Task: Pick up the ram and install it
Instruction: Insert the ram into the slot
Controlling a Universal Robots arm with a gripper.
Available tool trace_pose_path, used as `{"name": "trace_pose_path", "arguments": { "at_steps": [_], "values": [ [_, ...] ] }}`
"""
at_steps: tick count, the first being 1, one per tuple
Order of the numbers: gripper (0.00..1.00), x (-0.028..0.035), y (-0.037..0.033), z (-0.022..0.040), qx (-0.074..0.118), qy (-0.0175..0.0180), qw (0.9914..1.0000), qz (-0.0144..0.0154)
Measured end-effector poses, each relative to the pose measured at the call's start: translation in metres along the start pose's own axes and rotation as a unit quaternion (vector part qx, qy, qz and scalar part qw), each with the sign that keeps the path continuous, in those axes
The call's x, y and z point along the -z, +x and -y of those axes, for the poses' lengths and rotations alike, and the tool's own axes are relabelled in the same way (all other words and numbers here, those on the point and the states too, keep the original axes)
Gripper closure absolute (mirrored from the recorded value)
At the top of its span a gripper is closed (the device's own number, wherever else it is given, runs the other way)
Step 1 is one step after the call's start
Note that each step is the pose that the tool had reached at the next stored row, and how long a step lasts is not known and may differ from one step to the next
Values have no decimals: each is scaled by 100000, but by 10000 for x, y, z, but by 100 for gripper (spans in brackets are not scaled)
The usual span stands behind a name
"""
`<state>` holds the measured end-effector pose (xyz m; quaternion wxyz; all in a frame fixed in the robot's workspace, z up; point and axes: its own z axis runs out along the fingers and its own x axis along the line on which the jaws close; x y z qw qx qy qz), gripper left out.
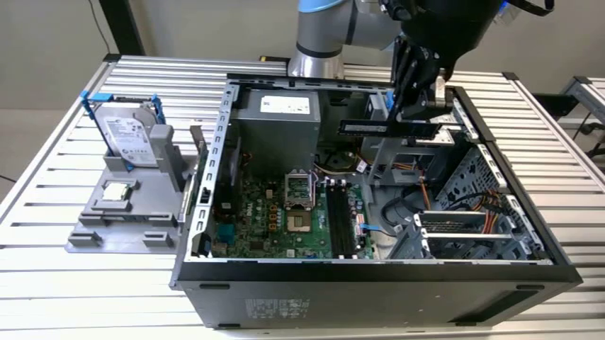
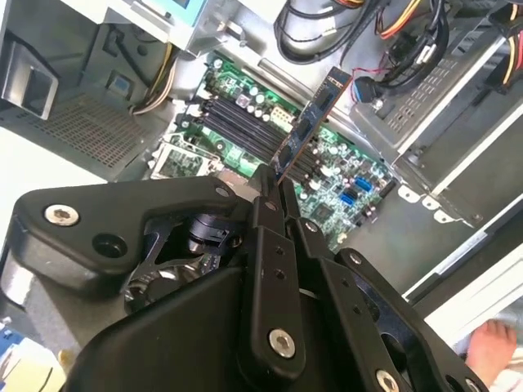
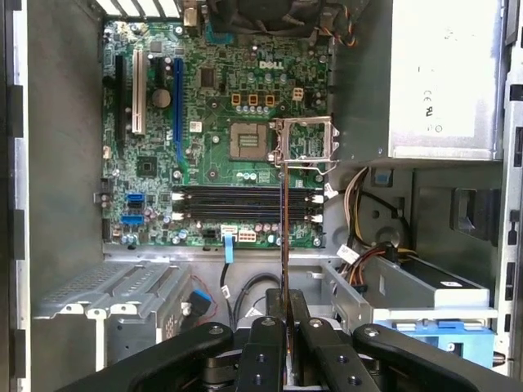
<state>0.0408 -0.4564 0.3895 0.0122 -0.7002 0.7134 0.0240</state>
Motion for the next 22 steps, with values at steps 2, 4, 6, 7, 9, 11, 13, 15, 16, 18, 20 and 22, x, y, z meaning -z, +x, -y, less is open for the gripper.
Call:
{"name": "trace_pose_path", "arguments": {
  "at_steps": [2, 4, 6, 7, 9, 11, 13, 15, 16, 18, 20, 22],
  "values": [
    [100, -2, 0, 0, -1010, 50, 99995, 5],
    [100, -6, 1, -2, -2180, 111, 99976, 32],
    [100, -11, 1, -20, -2939, 152, 99957, 60],
    [100, -13, 2, -39, -3080, 160, 99952, 50],
    [100, -15, 3, -87, -3145, 172, 99950, 20],
    [100, -17, 4, -119, -3146, 200, 99950, -4],
    [100, -18, 4, -121, -3074, 237, 99952, -29],
    [100, -20, 4, -121, -2655, 247, 99964, -37],
    [100, -20, 4, -122, -2483, 245, 99969, -61],
    [100, -20, 4, -121, -2461, 248, 99969, -87],
    [100, -20, 4, -121, -2460, 248, 99969, -137],
    [100, -20, 4, -122, -2462, 248, 99969, -143]
  ]
}}
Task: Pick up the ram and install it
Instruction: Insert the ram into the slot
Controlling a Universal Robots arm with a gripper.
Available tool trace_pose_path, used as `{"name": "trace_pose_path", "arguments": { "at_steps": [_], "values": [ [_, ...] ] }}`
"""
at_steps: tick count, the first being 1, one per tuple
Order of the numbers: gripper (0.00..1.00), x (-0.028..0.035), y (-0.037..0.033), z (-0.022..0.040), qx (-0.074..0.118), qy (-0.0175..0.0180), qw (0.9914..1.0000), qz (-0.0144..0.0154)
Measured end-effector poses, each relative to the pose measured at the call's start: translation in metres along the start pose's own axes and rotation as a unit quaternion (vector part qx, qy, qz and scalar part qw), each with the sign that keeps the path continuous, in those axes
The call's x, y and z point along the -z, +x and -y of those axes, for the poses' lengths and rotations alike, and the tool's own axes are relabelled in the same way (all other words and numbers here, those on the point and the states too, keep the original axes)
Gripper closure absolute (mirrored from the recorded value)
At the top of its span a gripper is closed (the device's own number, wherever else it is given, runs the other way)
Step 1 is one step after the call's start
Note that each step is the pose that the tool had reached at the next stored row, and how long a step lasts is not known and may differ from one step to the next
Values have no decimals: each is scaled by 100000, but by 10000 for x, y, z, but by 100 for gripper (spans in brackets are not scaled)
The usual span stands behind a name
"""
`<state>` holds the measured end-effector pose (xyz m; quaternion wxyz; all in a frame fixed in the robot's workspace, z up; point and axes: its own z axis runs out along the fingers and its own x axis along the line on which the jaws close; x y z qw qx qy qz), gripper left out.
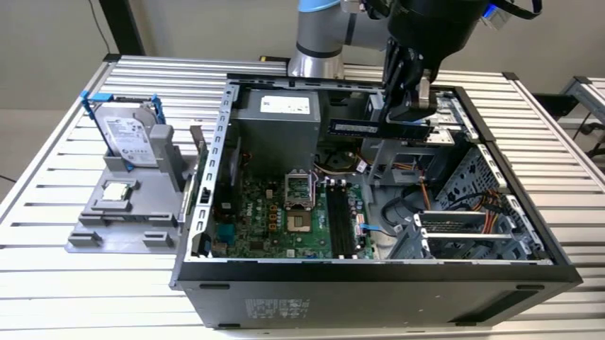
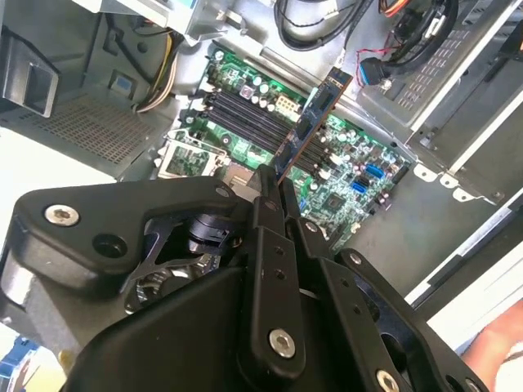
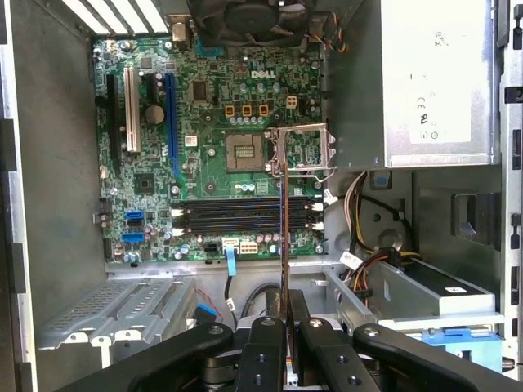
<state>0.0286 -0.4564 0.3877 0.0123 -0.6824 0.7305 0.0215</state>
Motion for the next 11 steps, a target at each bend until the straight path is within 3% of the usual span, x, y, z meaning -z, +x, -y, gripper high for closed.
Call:
{"name": "trace_pose_path", "arguments": {
  "at_steps": [9, 11],
  "values": [
    [100, -1, 0, 0, -44, 5, 100000, -9],
    [100, -1, 0, 0, -800, 40, 99997, 5]
  ]
}}
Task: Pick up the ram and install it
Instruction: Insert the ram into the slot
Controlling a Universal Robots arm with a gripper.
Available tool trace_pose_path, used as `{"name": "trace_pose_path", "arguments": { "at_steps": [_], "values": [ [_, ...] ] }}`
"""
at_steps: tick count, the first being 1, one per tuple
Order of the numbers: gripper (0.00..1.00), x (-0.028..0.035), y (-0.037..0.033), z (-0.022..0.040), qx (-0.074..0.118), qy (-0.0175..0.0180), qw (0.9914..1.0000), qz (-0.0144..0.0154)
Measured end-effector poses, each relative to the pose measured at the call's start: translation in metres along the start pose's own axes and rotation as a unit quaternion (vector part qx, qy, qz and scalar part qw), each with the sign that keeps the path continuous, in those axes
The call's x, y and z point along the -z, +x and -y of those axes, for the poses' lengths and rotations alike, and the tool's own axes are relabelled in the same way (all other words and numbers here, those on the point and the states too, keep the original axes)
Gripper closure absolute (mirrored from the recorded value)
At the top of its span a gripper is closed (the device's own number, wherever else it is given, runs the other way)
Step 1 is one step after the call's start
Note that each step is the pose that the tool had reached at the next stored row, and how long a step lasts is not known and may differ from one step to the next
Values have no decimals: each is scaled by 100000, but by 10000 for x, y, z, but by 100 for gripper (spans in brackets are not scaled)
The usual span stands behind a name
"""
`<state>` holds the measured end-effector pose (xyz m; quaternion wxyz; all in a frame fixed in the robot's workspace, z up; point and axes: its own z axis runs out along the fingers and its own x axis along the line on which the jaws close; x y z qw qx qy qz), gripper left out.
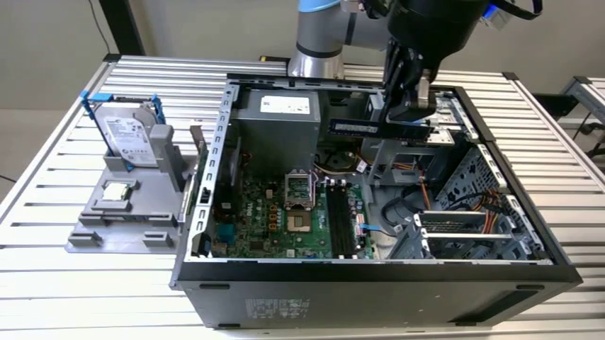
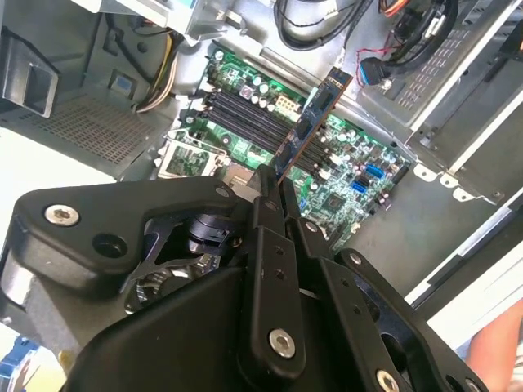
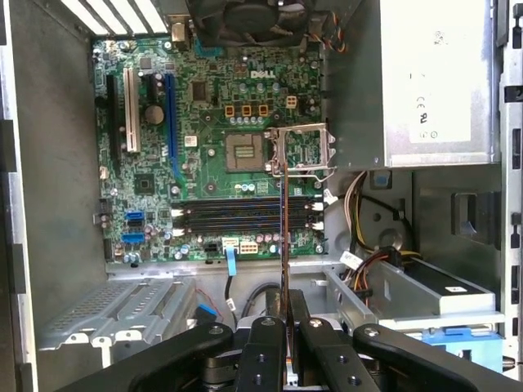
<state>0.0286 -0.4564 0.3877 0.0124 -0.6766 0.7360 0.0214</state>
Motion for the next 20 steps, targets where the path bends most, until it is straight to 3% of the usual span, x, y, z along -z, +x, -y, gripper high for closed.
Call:
{"name": "trace_pose_path", "arguments": {
  "at_steps": [5, 11, 16, 20],
  "values": [
    [100, 0, 0, 0, -3864, 182, 99925, 54],
    [100, 0, 0, 0, -8667, 409, 99623, 125],
    [100, 0, 0, 0, -12665, 597, 99193, 187],
    [100, 0, 0, 0, -15724, 742, 98753, 222]
  ]
}}
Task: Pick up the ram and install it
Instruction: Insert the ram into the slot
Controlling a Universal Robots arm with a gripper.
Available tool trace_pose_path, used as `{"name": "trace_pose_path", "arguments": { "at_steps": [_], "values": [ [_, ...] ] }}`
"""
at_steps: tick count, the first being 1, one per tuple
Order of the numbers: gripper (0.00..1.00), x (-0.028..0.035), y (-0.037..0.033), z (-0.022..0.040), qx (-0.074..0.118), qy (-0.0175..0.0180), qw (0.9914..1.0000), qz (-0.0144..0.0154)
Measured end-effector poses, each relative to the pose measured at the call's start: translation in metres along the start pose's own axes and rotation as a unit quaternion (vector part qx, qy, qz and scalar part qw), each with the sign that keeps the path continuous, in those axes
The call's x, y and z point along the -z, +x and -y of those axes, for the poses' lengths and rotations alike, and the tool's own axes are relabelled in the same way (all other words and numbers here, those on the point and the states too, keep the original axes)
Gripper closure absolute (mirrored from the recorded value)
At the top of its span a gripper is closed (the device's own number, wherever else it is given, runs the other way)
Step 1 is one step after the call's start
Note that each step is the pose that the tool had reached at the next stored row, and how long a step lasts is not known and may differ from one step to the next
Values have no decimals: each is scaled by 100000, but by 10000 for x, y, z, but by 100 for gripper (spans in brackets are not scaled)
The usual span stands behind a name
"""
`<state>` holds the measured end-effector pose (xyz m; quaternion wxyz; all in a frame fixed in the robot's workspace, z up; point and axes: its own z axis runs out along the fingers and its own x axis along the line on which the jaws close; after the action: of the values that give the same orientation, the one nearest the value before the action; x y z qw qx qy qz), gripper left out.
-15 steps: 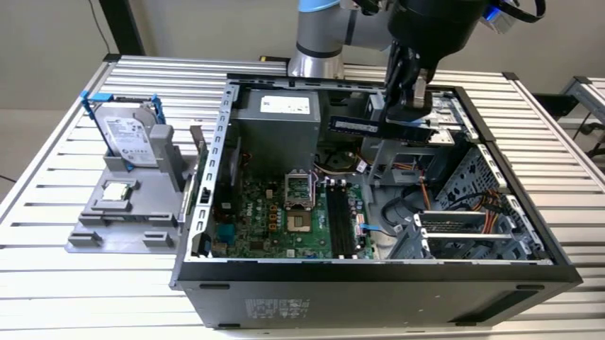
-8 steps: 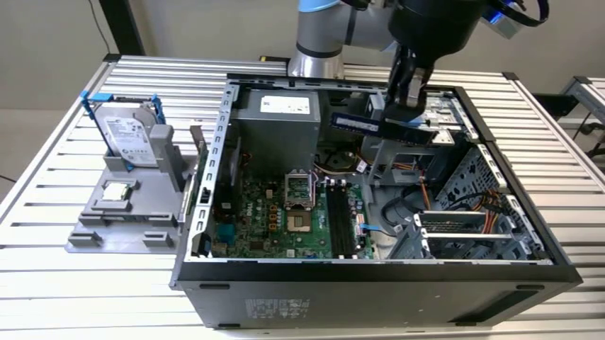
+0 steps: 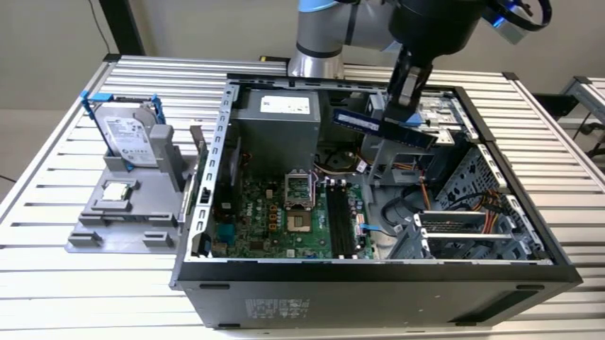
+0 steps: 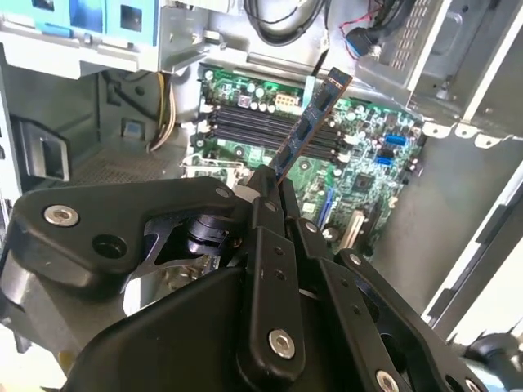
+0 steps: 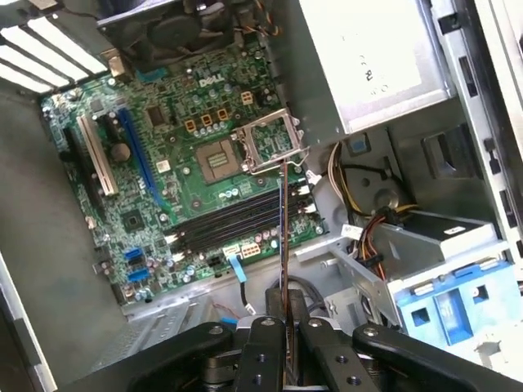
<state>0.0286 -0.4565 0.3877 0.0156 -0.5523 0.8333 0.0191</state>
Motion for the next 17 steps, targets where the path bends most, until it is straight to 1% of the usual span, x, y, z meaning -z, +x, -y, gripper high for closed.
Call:
{"name": "trace_pose_path", "arguments": {
  "at_steps": [3, 7, 12, 15, 17],
  "values": [
    [100, 0, 0, 0, -2047, 95, 99979, 28],
    [100, 0, 0, 0, -4521, 214, 99898, 63],
    [100, 0, 0, 0, -7461, 351, 99721, 113],
    [100, 0, 0, 0, -9000, 424, 99593, 133],
    [100, 0, 1, 0, -10059, 474, 99492, 145]
  ]
}}
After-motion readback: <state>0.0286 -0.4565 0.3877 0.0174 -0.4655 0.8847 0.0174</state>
